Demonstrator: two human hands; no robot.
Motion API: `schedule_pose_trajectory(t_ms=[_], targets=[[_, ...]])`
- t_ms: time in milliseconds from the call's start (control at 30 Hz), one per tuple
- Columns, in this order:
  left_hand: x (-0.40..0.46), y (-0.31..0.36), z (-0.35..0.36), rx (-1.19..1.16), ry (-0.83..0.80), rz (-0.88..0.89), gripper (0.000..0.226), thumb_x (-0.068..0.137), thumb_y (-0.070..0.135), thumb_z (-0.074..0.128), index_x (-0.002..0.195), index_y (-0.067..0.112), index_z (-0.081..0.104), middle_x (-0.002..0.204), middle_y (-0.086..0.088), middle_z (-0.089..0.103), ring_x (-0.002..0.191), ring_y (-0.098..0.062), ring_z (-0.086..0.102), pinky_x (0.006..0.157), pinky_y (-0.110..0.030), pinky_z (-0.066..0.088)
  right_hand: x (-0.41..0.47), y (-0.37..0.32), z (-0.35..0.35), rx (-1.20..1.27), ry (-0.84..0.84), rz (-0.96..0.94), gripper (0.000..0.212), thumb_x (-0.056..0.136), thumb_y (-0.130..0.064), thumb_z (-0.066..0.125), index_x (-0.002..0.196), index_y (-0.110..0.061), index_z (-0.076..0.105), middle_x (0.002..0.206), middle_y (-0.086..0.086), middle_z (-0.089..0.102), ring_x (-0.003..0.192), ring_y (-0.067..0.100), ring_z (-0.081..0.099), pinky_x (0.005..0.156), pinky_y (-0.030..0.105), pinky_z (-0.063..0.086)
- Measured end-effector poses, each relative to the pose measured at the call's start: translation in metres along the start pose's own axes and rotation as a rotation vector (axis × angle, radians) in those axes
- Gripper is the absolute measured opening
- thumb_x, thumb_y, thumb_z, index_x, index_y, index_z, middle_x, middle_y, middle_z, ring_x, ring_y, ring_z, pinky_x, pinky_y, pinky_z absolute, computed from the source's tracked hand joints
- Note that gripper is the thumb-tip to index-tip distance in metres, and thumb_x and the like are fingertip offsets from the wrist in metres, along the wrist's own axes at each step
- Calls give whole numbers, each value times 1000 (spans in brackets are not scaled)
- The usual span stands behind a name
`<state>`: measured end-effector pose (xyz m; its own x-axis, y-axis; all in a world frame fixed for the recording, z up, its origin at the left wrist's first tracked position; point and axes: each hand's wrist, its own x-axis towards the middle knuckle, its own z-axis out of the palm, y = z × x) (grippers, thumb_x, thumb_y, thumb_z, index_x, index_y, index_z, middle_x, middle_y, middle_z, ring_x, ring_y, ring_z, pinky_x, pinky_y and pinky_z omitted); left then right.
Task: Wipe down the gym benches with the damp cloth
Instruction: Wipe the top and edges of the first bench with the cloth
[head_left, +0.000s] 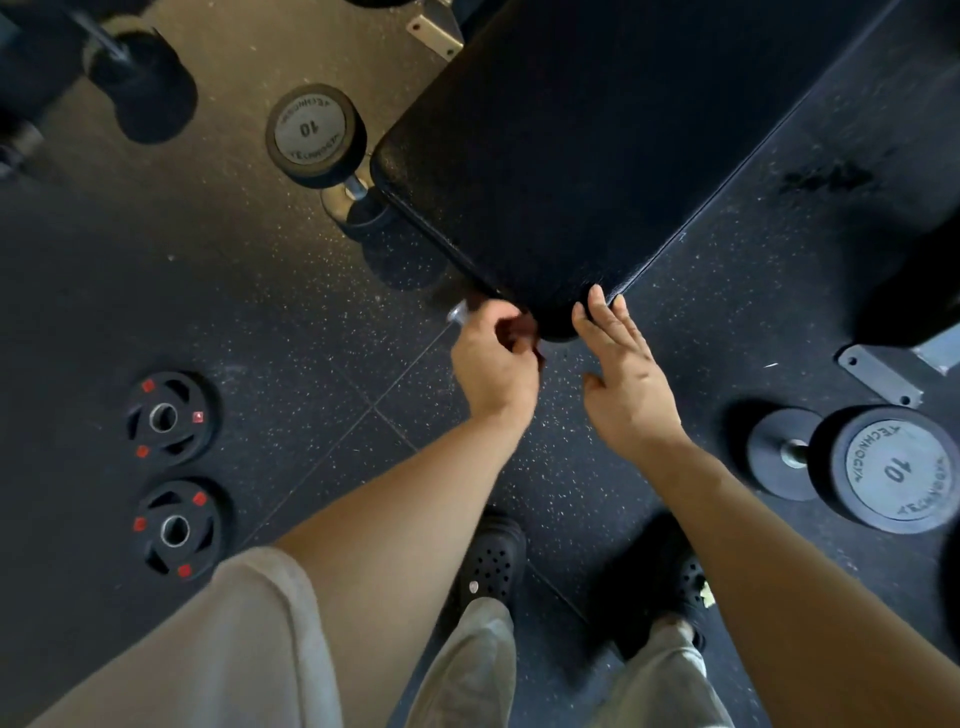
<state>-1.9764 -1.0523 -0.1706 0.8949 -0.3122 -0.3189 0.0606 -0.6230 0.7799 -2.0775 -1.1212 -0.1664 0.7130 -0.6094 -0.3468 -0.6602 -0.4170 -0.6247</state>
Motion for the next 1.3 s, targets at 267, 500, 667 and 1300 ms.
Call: schedule_pose_trajectory(t_ms=[267, 500, 667, 1300], targets=[[-20, 10, 2, -92, 94, 44, 24, 85, -4, 63, 106, 7, 58, 102, -4, 63, 93, -15, 59, 84, -17, 45, 2, 4, -10, 98, -18, -7, 67, 88, 4, 46, 148, -26, 35, 144, -32, 9, 141, -7, 1, 101, -2, 0], [26, 5, -6, -55, 89, -104, 33, 78, -12, 62, 91, 19, 60, 99, -2, 64, 93, -21, 65, 84, -33, 56, 2, 8, -13, 119, -57, -24, 63, 94, 1, 50, 149, -26, 32, 146, -31, 5, 138, -10, -2, 104, 7, 6], [25, -3, -17, -35, 84, 50, 25, 82, -2, 69, 102, 12, 64, 100, 3, 62, 95, -14, 61, 85, -19, 49, 1, 11, -12, 121, -60, -37, 66, 94, 4, 48, 149, -27, 31, 146, -33, 4, 140, -9, -1, 103, 5, 7], [9, 9, 10, -79, 314, 17, 22, 80, 20, 77, 99, 12, 67, 100, -2, 66, 91, -17, 61, 76, -25, 49, 1, 10, -14, 149, -74, -33, 70, 90, 4, 51, 149, -28, 32, 147, -33, 5, 140, -10, -2, 109, 13, 11]])
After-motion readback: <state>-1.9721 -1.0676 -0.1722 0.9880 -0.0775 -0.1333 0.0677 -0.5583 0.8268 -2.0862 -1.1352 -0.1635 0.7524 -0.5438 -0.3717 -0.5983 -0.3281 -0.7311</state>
